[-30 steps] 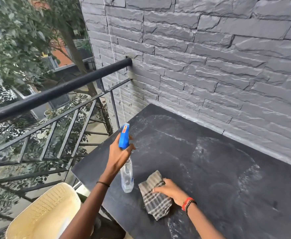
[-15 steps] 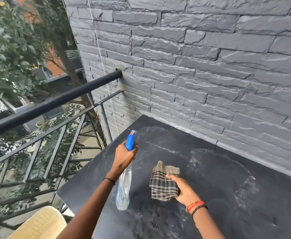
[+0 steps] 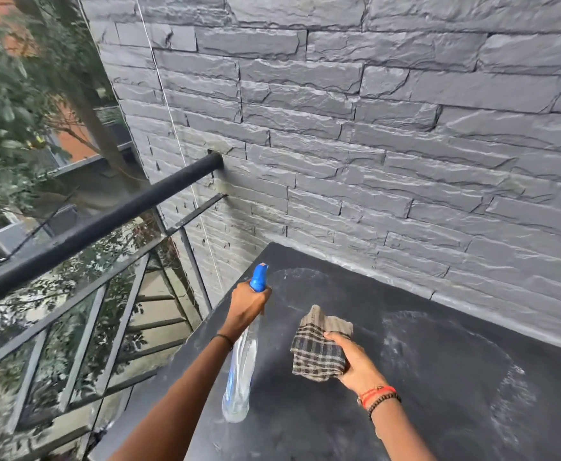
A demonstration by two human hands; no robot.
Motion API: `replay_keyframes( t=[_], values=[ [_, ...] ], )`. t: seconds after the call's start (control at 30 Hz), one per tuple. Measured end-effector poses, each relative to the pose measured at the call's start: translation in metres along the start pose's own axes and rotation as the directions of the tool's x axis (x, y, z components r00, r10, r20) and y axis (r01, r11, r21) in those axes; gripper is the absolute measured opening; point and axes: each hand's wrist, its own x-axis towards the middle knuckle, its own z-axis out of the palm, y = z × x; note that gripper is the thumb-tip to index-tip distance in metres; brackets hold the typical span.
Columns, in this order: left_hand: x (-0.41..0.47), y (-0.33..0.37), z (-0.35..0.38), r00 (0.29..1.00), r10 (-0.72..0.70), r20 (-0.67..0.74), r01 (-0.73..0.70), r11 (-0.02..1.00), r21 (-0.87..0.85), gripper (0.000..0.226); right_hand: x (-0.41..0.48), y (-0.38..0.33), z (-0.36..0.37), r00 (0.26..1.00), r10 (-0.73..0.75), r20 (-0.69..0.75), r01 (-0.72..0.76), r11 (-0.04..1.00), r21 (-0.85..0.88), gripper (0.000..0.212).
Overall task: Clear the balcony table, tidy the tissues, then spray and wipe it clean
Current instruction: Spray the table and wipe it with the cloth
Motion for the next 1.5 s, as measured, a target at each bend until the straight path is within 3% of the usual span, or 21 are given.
replay_keyframes(
  t=[0.27,0.43,0.6,0.77,0.9,0.97,1.1,1.23,1.4,1.5],
  values=[
    [0.071,0.007,0.003,0.995,-0.024,0.092,0.013,0.994,0.113,0.015,0.044,-0.006,0.033,0.998,-0.009,-0.056,0.011,0.999,0.043,0.028],
    [0.104,0.011,0.010,0.987,-0.078,0.138,0.059,0.989,0.137,0.026,0.065,-0.010,0.036,0.996,-0.020,-0.090,0.025,0.998,0.053,0.018],
    [0.117,0.019,0.016,0.978,-0.087,0.190,0.053,0.983,0.174,0.023,0.084,-0.008,0.032,0.993,-0.025,-0.113,0.032,0.998,0.053,0.018],
    [0.118,0.016,0.031,0.966,-0.077,0.248,0.031,0.982,0.186,0.037,0.090,-0.008,0.025,0.992,-0.039,-0.122,0.047,0.997,0.062,0.017],
    [0.110,0.015,0.042,0.947,-0.070,0.314,0.012,0.983,0.182,0.042,0.092,-0.008,0.016,0.990,-0.022,-0.137,0.031,0.997,0.065,0.035],
    [0.105,0.017,0.046,0.936,-0.073,0.345,0.009,0.983,0.185,0.037,0.091,-0.008,0.011,0.989,-0.019,-0.150,0.028,0.998,0.057,0.034],
    [0.097,0.013,0.048,0.942,-0.052,0.330,-0.010,0.983,0.182,0.031,0.091,-0.007,0.004,0.983,-0.061,-0.173,0.065,0.998,0.014,0.027],
    [0.098,0.000,0.041,0.964,-0.040,0.265,0.004,0.991,0.135,0.016,0.100,-0.015,0.006,0.960,-0.118,-0.253,0.092,0.989,-0.112,0.034],
    [0.104,-0.009,0.020,0.977,-0.019,0.212,0.000,0.996,0.091,0.032,0.133,-0.039,0.029,0.946,-0.206,-0.252,0.145,0.960,-0.240,0.024],
    [0.112,-0.015,0.010,0.979,-0.018,0.204,0.000,0.996,0.089,0.023,0.166,-0.058,0.053,0.943,-0.254,-0.214,0.184,0.936,-0.299,0.017]
  ],
)
